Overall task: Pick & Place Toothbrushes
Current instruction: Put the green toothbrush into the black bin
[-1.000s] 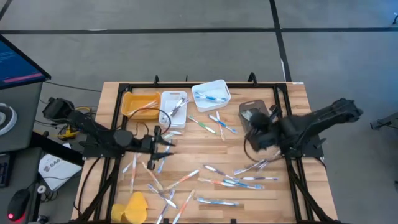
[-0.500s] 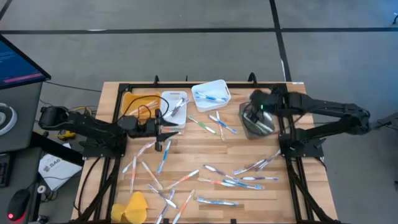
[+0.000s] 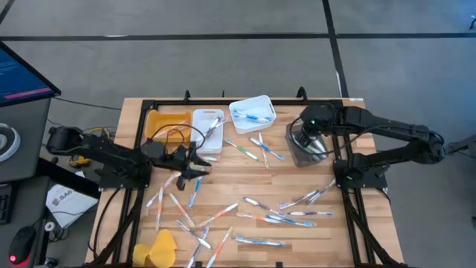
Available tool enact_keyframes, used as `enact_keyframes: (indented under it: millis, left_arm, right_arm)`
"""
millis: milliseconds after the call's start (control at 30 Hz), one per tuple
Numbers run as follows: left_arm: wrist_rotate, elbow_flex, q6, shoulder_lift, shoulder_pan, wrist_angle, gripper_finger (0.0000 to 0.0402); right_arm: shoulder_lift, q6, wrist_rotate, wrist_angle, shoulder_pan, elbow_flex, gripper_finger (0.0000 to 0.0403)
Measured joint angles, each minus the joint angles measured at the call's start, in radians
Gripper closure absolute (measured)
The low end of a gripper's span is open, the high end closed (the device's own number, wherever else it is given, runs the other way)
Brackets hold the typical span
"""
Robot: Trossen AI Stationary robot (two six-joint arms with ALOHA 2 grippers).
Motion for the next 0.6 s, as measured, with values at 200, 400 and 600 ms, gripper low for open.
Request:
enact_keyframes:
  millis: [200, 400, 600]
  left_arm:
    - [-0.001, -0.024, 0.023, 0.0, -0.053, 0.003, 0.0256]
    - [-0.003, -0.024, 0.141, 0.0, -0.055, 0.003, 0.0256]
    - [-0.004, -0.024, 0.257, 0.0, -0.054, 0.003, 0.0256]
  right_arm:
    - [0.0, 0.063, 0.007, -0.02, 0.037, -0.063, 0.0403]
    - [0.0, 0.044, 0.011, 0.032, -0.016, -0.18, 0.0403]
    - [0.004, -0.023, 0.004, 0.143, -0.086, -0.207, 0.0403]
